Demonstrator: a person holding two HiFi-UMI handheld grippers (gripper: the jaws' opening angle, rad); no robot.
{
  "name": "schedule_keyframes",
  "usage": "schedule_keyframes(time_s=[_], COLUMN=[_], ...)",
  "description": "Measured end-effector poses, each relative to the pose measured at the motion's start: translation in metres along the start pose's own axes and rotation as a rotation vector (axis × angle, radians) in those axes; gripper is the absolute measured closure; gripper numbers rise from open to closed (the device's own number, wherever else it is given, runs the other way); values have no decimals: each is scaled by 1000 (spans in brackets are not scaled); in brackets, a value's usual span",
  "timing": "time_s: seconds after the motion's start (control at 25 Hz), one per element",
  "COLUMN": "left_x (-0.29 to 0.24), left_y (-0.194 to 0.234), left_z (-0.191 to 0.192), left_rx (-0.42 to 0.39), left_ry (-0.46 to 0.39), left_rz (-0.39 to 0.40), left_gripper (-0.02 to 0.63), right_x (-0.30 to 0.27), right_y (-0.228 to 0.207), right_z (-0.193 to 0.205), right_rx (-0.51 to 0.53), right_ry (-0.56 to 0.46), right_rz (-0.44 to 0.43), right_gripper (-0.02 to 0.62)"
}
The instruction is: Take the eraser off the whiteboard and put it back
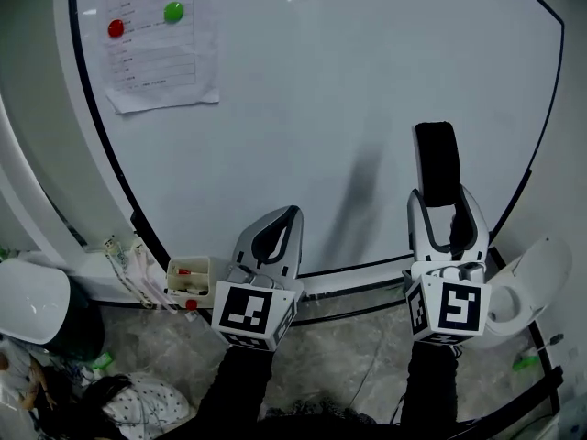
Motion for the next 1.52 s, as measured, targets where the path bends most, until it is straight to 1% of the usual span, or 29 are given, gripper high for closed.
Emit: schedule_keyframes(time_s=[0.16, 0.36, 0.52, 0.64, 0.8, 0.96, 1.24, 1.36, 1.52], left_x=[-13, -28, -42, -56, -77, -92, -113, -121, -137], left_y=[-4, -31, -70, -103, -151, -193, -250, -271, -288], left_z=[4, 11, 16, 19, 30, 39, 48, 51, 59], left_rx=[12, 24, 34, 42, 46, 49, 41, 38, 32], left_ry=[1, -2, -11, -23, -24, -19, -6, 1, 17], left_rz=[16, 25, 24, 10, 1, -7, -34, -24, 7], left_gripper=[601, 600, 600, 600, 600, 600, 600, 600, 600], right_x=[0, 9, 19, 29, 41, 51, 70, 78, 81], right_y=[-7, -37, -75, -109, -159, -198, -257, -278, -299], right_z=[4, 14, 25, 36, 56, 76, 102, 110, 121], right_rx=[12, 30, 41, 52, 58, 55, 29, 25, 25], right_ry=[6, 11, 10, 10, 16, 21, 33, 37, 49], right_rz=[11, 17, 9, -3, -3, -11, -18, -6, 24], right_gripper=[319, 319, 319, 319, 319, 319, 319, 319, 319])
Point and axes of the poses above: the fingertips, and each gripper's own axes: x backward along the fingers, y to its left, z out of its underside, the point moved 7 cm from there along x, backward along the fingers, and after that the axes turned 12 degrees about x, right-handed, at the moved point
